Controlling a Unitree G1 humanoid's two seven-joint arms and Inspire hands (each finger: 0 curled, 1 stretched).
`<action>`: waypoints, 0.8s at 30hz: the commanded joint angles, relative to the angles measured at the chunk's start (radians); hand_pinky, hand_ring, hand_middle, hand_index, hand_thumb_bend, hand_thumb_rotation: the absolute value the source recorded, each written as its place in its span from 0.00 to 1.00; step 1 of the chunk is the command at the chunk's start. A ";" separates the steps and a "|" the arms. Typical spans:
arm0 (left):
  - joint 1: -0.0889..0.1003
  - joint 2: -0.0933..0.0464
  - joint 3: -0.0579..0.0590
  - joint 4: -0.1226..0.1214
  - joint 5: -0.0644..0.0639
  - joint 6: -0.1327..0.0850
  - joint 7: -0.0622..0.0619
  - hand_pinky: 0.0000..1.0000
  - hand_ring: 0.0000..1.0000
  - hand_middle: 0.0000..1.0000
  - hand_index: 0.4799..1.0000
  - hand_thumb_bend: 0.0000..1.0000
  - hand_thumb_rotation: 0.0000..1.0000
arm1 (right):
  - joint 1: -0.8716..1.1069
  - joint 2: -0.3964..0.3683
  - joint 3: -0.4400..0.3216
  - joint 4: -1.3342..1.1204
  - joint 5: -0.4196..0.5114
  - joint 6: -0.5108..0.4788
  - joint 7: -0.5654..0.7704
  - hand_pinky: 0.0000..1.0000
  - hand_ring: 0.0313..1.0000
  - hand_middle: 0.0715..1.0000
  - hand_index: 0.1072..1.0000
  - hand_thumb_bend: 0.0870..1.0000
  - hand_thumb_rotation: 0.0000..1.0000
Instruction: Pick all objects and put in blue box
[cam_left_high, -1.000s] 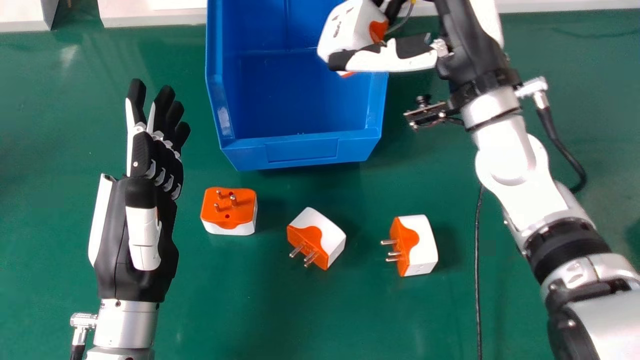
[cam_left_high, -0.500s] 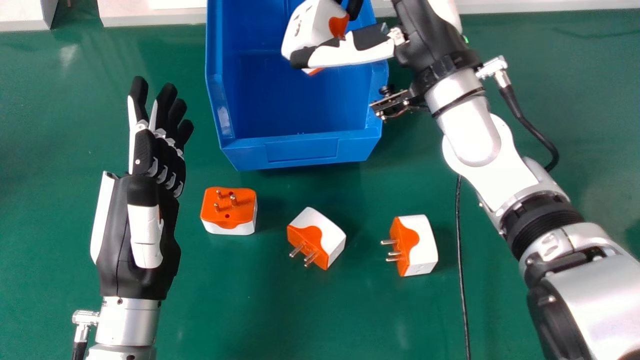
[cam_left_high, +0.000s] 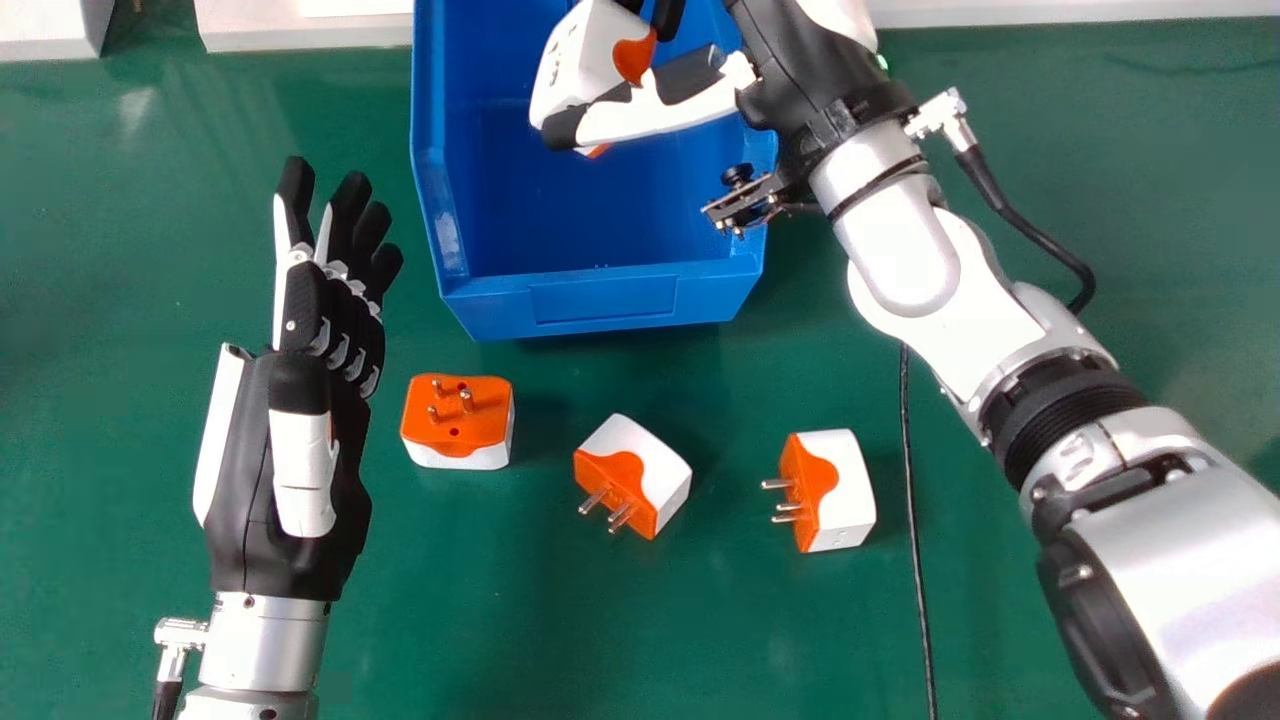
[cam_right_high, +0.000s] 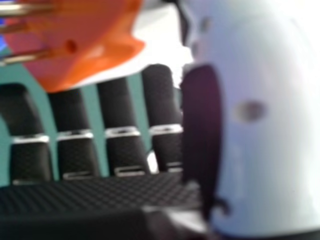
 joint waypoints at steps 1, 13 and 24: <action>-0.012 0.001 0.003 -0.006 -0.011 -0.019 -0.008 0.99 0.99 1.00 1.00 0.92 1.00 | -0.062 0.004 -0.003 -0.005 0.011 0.000 -0.020 0.36 0.37 0.46 0.46 0.47 0.00; -0.008 -0.001 0.001 -0.017 -0.010 -0.015 -0.008 0.98 0.99 1.00 1.00 0.92 1.00 | -0.096 0.019 0.021 0.034 -0.015 0.086 -0.074 0.36 0.37 0.46 0.46 0.47 0.00; -0.010 -0.001 0.005 -0.010 -0.024 -0.018 -0.021 0.98 0.99 1.00 1.00 0.92 1.00 | -0.107 0.032 0.041 0.059 -0.018 0.147 -0.083 0.37 0.37 0.46 0.47 0.47 0.00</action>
